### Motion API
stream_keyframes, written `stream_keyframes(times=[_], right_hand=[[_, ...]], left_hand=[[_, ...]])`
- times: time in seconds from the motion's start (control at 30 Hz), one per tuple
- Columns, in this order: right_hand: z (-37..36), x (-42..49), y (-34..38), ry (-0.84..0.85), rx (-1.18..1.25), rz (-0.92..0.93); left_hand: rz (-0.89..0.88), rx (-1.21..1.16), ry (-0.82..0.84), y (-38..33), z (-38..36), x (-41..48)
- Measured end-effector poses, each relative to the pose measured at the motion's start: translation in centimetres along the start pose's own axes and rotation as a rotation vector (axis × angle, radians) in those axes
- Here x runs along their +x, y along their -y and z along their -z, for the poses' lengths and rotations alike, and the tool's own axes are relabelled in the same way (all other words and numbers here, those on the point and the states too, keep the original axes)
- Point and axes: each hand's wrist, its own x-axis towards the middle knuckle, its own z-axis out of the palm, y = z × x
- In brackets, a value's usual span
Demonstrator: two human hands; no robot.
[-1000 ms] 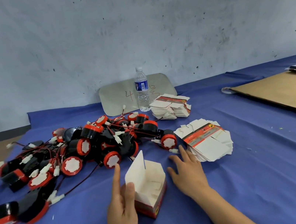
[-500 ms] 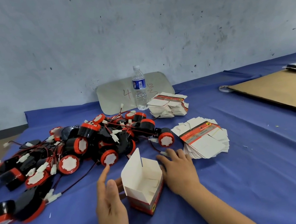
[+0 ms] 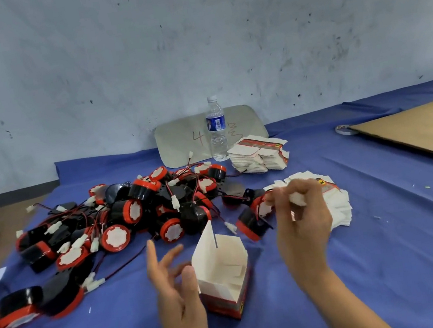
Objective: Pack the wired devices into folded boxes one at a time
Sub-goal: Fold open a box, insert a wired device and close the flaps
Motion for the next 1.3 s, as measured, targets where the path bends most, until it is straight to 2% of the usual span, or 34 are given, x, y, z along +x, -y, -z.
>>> stream_keyframes(times=[0.13,0.33,0.47,0.53,0.63,0.73,0.87,0.93,1.0,1.07,1.17,1.3], right_hand=[[0.2,0.1,3.3,-0.010,0.287,-0.029],[0.8,0.5,6.5,-0.047,0.491,-0.100],[1.1,1.0,6.3,0.116,0.683,-0.301],[1.0,1.4,6.0,0.205,0.792,-0.465],[0.8,1.8,5.3,0.240,0.990,-0.748],[0.5,1.7,4.9,0.187,1.131,-0.931],[0.3,2.0,4.4,-0.024,1.244,-1.083],[0.4,2.2,3.9,-0.116,1.222,-1.109],[0.4,2.2,3.3,-0.137,1.170,-1.075],[0.5,2.0,2.9,-0.036,0.978,-0.942],[0.8,1.7,2.7,0.265,0.363,-0.509],[0.4,0.5,2.8,0.732,-0.073,-0.118]], left_hand=[[-0.475,0.232,-0.042,-1.1,0.4,-0.6],[-0.667,0.585,0.183,-1.0,-0.8,-1.6],[-0.611,0.660,0.189,-1.1,-1.0,-1.3],[-0.562,0.639,0.175,-1.2,-1.1,-1.3],[-0.505,0.657,0.198,-1.5,-1.4,-1.4],[-0.497,0.613,0.186,-1.5,-1.5,-1.7],[-0.363,0.532,0.142,-1.5,-1.3,-1.5],[-0.371,0.499,0.146,-1.6,-1.1,-1.5],[-0.403,0.452,0.151,-1.7,-1.0,-1.7],[-0.385,0.428,0.162,-1.7,-0.9,-1.7],[-0.334,0.456,0.162,-1.8,-0.8,-1.4],[-0.377,0.590,0.104,-2.0,-0.6,-1.1]])
